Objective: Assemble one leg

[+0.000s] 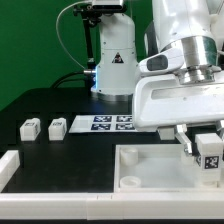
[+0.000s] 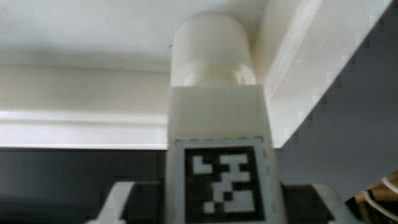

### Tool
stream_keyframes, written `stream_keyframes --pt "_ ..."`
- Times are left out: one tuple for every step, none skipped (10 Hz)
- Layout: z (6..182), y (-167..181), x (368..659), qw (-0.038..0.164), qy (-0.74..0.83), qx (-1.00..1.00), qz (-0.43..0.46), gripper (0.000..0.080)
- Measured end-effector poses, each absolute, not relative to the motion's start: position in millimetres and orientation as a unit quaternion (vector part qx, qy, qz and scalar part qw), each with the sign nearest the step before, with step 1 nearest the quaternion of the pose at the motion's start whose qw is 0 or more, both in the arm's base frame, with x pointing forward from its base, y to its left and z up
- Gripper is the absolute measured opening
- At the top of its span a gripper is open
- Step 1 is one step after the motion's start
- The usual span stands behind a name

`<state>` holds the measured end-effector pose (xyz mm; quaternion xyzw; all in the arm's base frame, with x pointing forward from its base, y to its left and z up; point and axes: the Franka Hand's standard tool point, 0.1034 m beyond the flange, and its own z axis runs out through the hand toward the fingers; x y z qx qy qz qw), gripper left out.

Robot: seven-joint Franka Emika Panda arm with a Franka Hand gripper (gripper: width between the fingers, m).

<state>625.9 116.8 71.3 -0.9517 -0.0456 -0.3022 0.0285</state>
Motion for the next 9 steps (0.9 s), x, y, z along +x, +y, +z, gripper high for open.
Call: stream_keyframes --pt "69.0 116.8 624.8 0.029 -0.046 -0.954 -0.296 0.0290" --pt "68.7 116.7 624.6 0.029 -0.046 -0.954 -0.296 0.0462" --pt "68.4 116.6 624.5 0.029 -0.046 -0.954 -0.296 0.0581" --pt "68.1 116.6 624.4 0.029 -0.046 -0.954 -0.295 0.0581" --pt "67.9 116.6 624.3 0.029 -0.046 -0.954 -0.295 0.0636" --pt "67.8 116.6 624.3 0.029 -0.046 -0.954 -0.295 0.0646" --pt "67.7 116.5 624.2 0.029 -0.046 -0.954 -0.295 0.0646" --pt "67.5 116.5 624.1 0.029 -0.046 -0.954 -0.295 0.0649" --pt "67.4 116.5 624.1 0.029 -0.046 -0.954 -0.295 0.0649"
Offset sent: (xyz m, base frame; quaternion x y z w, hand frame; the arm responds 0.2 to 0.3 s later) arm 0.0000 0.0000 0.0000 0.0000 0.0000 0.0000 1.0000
